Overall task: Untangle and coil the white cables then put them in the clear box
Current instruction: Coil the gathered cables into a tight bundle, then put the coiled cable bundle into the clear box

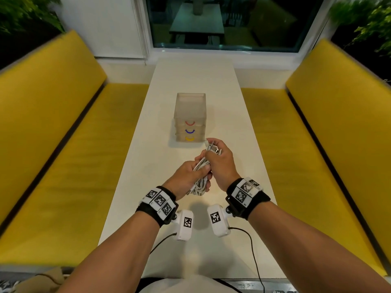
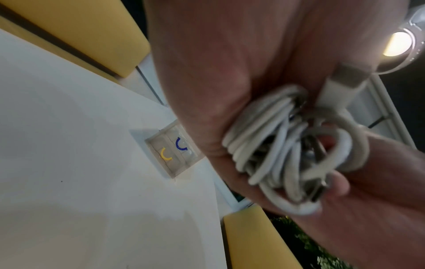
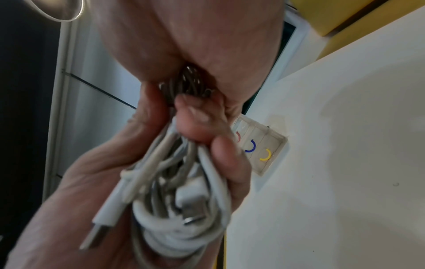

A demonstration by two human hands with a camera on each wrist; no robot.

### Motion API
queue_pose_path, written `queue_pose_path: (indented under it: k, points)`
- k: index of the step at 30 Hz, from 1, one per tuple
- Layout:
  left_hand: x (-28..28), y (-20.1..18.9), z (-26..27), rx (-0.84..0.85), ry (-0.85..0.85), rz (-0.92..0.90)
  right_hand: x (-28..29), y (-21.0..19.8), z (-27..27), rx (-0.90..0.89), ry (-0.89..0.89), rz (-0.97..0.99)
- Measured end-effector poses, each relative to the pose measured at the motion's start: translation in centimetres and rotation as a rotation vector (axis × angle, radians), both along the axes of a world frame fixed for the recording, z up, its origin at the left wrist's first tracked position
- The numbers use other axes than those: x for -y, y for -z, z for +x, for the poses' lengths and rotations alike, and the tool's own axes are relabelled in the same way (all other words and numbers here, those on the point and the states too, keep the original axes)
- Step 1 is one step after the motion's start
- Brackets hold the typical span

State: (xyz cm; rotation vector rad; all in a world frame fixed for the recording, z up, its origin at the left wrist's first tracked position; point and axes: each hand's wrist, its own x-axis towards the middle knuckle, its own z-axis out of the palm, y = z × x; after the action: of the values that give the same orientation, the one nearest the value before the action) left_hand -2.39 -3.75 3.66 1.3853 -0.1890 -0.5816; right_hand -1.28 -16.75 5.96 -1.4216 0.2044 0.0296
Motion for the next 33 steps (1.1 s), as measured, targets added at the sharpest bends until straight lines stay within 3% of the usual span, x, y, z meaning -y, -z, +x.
queue_pose_path:
  k: [7,16,22,27,33]
  points:
    - [1.2,0.3,-0.6,0.105,-0.176,0.160,-0.2,0.2,0.5,0.009,-0.010,0.033]
    - [0.9,0.3,0.1,0.211,-0.208,0.261,-0.4,1.4,1.6,-0.001,-0.059,0.200]
    - [-2.2,0.7,2.6,0.325,-0.307,0.354,0.6,2.5,4.5,-0.090,-0.211,0.058]
    - [-5.4,0.6,6.6,0.357,-0.383,0.442,0.4,4.0,8.6,-0.214,-0.071,-0.168]
    - [-6.7,1.2,11.6,0.408,-0.401,0.591,-2.5,6.1,13.9,-0.246,-0.021,-0.166]
